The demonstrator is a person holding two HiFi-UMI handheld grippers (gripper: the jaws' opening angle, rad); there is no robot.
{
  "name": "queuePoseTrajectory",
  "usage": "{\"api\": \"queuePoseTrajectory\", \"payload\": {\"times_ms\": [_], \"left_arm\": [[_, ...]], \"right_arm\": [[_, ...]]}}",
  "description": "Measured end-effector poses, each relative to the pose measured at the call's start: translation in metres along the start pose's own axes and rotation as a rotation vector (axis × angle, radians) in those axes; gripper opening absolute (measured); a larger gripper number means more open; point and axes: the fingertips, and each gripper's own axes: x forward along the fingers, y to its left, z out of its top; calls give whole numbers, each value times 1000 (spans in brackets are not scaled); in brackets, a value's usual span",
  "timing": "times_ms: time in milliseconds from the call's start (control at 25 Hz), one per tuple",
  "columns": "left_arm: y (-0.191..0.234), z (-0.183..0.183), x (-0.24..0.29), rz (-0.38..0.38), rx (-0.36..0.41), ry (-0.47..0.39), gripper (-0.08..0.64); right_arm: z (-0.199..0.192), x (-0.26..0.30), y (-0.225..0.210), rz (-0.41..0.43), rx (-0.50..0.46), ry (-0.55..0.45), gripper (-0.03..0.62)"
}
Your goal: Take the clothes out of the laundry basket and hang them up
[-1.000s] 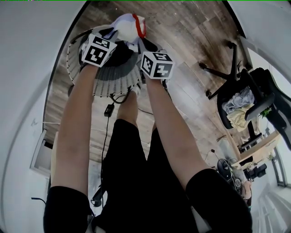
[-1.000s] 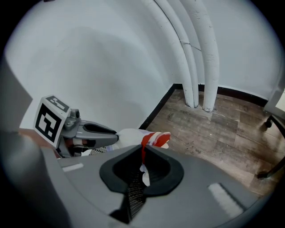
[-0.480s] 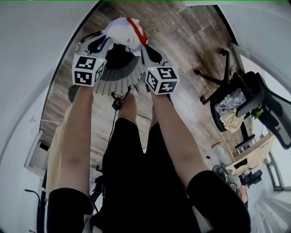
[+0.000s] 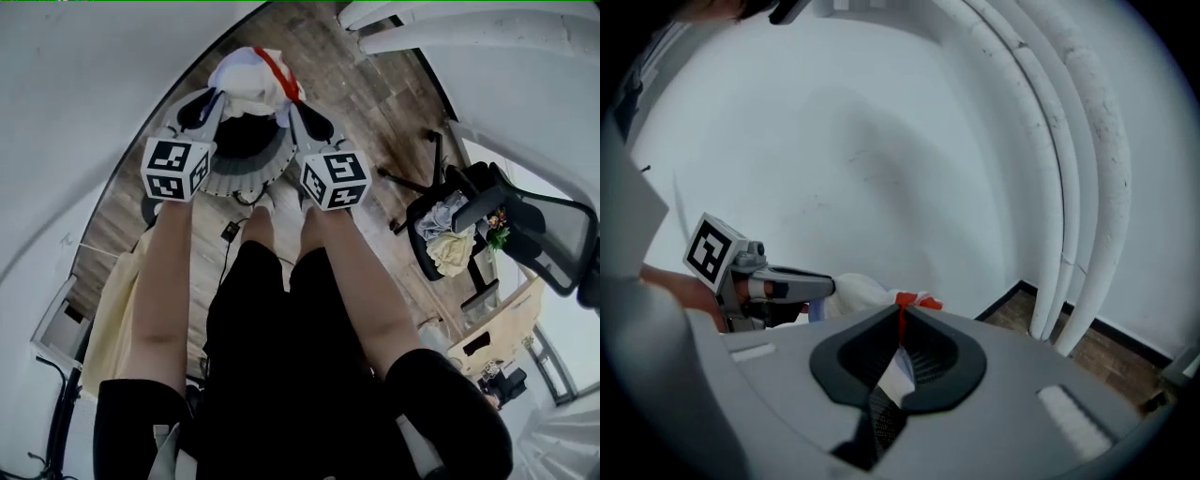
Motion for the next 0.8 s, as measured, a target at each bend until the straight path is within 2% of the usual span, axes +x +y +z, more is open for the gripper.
{"api": "queuePoseTrajectory", "payload": {"times_ms": [280,440,600,800], "left_arm": [[-11,76,-104,23,-30,-164,52],[-26,106,-164,41,-42,-242,52],[-41,115,-231,116,-37,-318,52],[-71,136,-295,233,0,-371,52]], "right_arm": [[96,-58,70,75,-148,-76,12],[139,-96,110,125,-220,-127,12],[157,-130,164,212,-302,-174,12],[176,-173,207,321,-378,-212,12]]}}
